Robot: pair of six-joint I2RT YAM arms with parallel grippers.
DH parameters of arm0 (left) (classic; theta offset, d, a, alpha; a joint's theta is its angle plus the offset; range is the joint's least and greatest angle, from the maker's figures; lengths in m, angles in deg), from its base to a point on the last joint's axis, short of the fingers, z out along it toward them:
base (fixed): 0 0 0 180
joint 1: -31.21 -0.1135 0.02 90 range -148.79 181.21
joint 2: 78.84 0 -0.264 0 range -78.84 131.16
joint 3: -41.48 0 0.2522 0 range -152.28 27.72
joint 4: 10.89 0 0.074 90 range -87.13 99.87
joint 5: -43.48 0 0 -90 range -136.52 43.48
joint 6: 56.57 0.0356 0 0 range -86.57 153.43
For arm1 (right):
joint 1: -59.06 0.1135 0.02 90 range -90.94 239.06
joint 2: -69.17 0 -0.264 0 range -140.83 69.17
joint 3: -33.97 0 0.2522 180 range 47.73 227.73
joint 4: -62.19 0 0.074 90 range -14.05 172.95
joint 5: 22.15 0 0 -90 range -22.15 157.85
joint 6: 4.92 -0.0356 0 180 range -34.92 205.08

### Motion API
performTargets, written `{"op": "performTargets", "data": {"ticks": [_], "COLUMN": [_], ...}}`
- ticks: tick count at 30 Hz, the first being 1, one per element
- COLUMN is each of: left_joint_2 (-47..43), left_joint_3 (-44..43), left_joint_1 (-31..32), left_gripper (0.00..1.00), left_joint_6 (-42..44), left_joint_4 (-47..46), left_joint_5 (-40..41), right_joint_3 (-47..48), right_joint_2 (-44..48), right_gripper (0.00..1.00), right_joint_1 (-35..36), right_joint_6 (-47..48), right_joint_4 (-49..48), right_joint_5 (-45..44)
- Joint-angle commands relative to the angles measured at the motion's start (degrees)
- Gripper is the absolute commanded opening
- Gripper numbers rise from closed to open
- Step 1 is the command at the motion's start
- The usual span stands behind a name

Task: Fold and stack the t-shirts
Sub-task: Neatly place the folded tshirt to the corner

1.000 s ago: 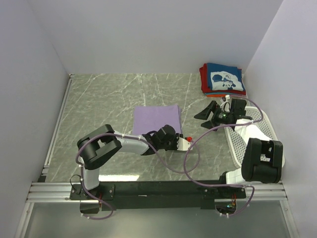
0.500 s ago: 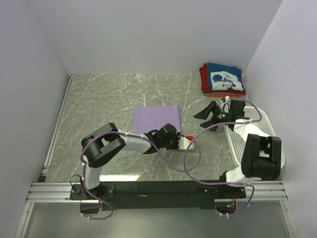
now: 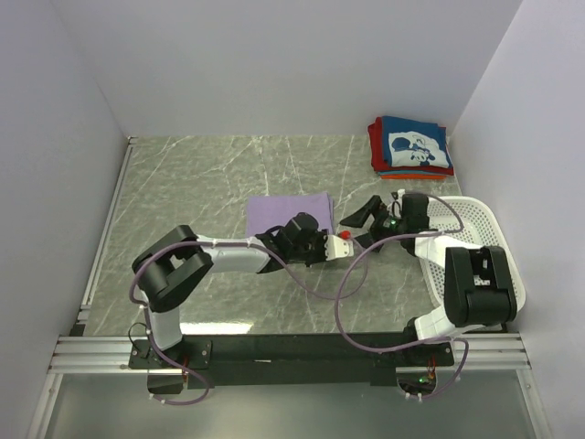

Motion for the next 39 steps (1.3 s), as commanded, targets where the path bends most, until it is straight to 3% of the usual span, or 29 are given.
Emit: {"op": "performTargets", "data": {"ticks": [1,13,20,25,39], "left_joint_2": [-4.20,-4.82,-5.60,-5.96,-5.61], "left_joint_3": [-1.07,-3.09,-2.39,-3.00,-4.85], "left_joint_1": [-0.29,-1.70,-2.31,-2.58,-3.19], "left_gripper": [0.01,0.01,0.01,0.01,0.01], "left_joint_6": [-2.05,-5.03,-6.26,-6.88,-10.13], "left_joint_4": [-0.29,0.07,-0.63,-0.28,0.16], "left_joint_5": [-3.11,-3.90,-5.22,-5.75,-7.07], "right_joint_3": [0.92,2.42,2.77,5.13,11.11], "right_joint_2": [-2.54,-10.89,-15.72,-19.24,-27.77], "right_gripper": [0.91,0.79,0.69,0.61,0.56], "right_joint_1": [2.36,7.10,11.23,11.94,12.38], "right_joint_6": [-4.78,-14.19,-21.48,-22.02,-20.52], "right_joint_4": [-7.04,-12.40,-21.53,-21.90,-21.98], "right_joint_5": [-2.86,-4.35,-9.09,-13.13,-19.03]}}
